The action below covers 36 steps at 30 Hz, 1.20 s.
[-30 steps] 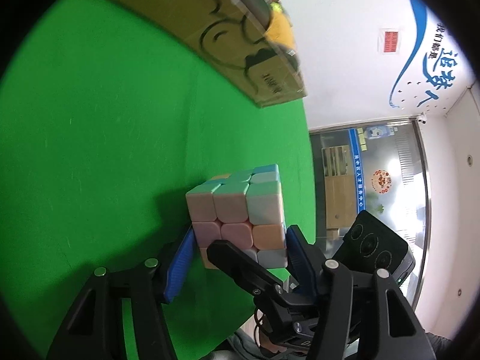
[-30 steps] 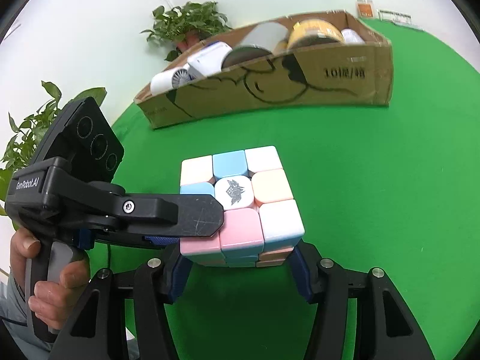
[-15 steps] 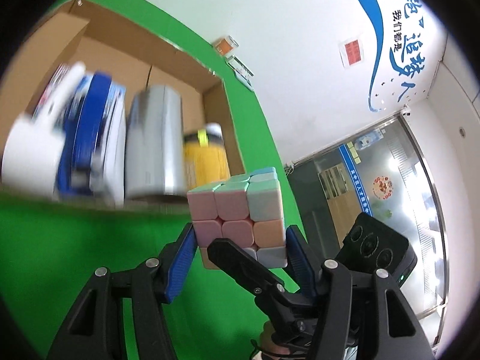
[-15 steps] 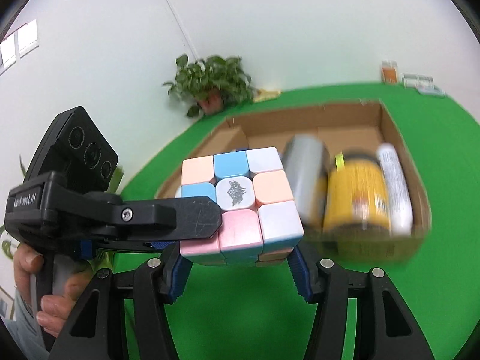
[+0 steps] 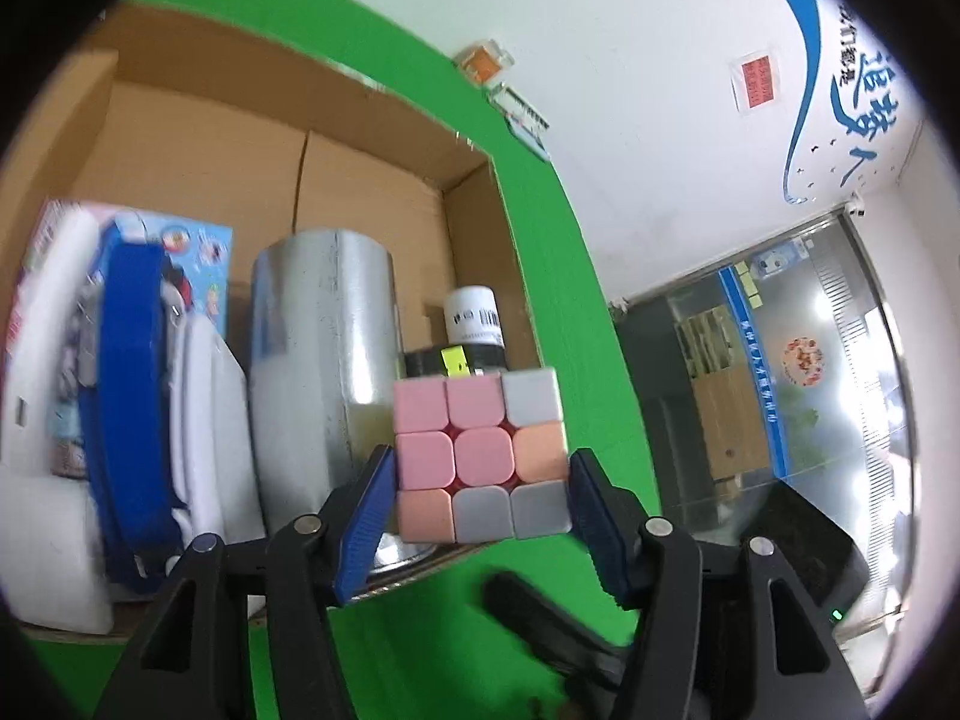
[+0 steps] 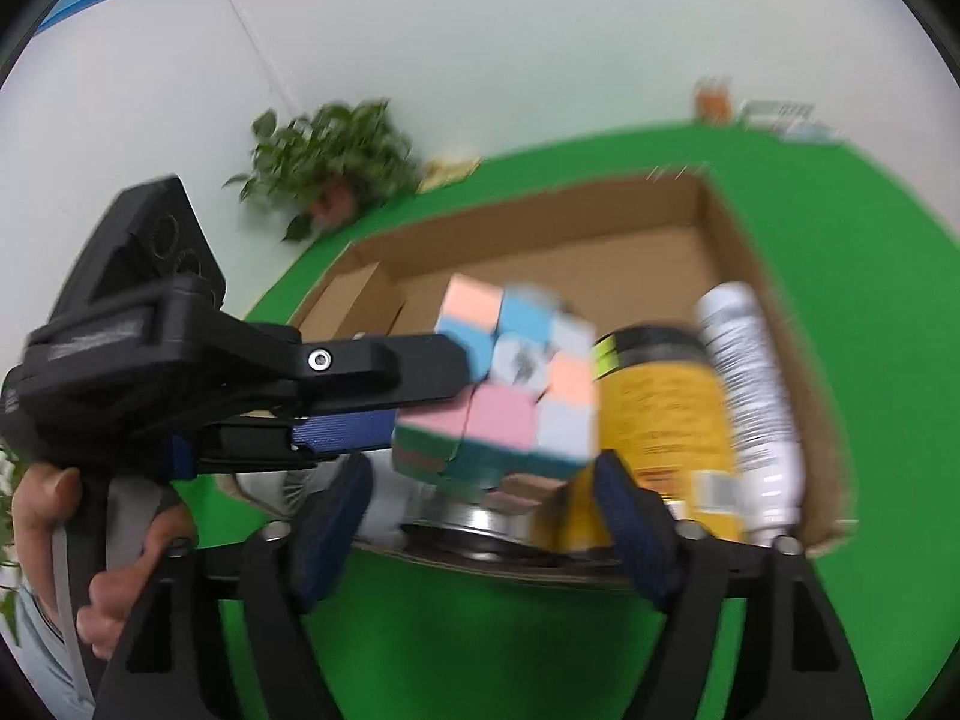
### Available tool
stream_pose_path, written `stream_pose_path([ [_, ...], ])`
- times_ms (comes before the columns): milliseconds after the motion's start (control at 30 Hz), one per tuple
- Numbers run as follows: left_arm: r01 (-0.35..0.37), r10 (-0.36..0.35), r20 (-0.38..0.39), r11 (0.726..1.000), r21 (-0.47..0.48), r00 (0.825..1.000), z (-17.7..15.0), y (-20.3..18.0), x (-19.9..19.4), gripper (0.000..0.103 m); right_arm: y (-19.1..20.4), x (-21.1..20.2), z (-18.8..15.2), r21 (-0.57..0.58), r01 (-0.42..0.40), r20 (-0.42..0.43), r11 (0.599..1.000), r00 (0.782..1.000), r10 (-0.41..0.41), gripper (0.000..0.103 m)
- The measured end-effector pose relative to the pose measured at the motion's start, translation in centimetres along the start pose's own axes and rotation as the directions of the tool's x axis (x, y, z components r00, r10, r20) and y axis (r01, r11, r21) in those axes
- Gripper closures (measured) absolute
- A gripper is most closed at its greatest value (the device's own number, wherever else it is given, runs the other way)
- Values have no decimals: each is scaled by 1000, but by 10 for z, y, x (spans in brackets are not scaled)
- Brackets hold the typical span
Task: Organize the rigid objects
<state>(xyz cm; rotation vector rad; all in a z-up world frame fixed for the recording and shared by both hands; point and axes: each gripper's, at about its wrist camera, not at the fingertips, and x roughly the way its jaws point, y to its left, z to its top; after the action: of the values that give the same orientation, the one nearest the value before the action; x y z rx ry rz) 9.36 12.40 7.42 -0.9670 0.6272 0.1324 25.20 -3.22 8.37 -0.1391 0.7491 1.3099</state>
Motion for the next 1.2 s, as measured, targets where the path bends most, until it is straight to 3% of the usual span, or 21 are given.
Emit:
stream_pose_path([
  [67, -61, 57, 75, 996, 64, 996, -4, -12, -15, 30, -2, -19, -5, -25, 61, 73, 998, 996, -59, 7],
  [133, -149, 129, 168, 982, 112, 977, -8, -22, -30, 24, -4, -38, -17, -45, 129, 143, 991, 982, -121, 1],
  [233, -293, 213, 356, 937, 190, 910, -31, -35, -59, 23, -4, -62, -42, -73, 192, 191, 979, 966, -176, 1],
  [267, -343, 233, 421, 916, 208, 877, -43, -38, -67, 21, -2, -66, -51, -86, 222, 200, 971, 959, -201, 1],
  [300, -426, 274, 504, 879, 214, 819, -62, -42, -76, 20, 0, -71, -61, -97, 243, 208, 965, 953, -219, 1],
  [400, -592, 361, 628, 780, 203, 690, -105, -47, -80, 15, 5, -82, -90, -135, 305, 224, 943, 936, -270, 1],
  [467, -663, 417, 653, 727, 177, 632, -133, -47, -77, 15, 10, -80, -99, -150, 316, 208, 937, 936, -283, 1],
  [567, -684, 483, 622, 719, 120, 617, -155, -42, -71, 15, 17, -83, -113, -175, 312, 188, 934, 942, -279, 1],
  [700, -734, 542, 630, 676, 67, 556, -172, -41, -65, 15, 29, -92, -124, -197, 322, 203, 926, 938, -282, 1],
  [733, -738, 550, 629, 672, 58, 549, -173, -43, -63, 15, 30, -96, -127, -198, 318, 205, 927, 939, -278, 1],
  [1000, -732, 563, 613, 680, 38, 554, -181, -50, -66, 15, 35, -110, -135, -202, 315, 199, 927, 940, -276, 1],
  [1100, -718, 552, 598, 693, 59, 581, -183, -50, -61, 15, 32, -115, -135, -186, 319, 199, 929, 939, -282, 1],
  [1167, -733, 563, 600, 677, 59, 568, -184, -51, -57, 15, 32, -117, -136, -181, 330, 203, 927, 934, -293, 1],
  [1200, -735, 565, 597, 675, 63, 570, -185, -51, -56, 15, 32, -118, -136, -180, 331, 203, 926, 934, -294, 1],
])
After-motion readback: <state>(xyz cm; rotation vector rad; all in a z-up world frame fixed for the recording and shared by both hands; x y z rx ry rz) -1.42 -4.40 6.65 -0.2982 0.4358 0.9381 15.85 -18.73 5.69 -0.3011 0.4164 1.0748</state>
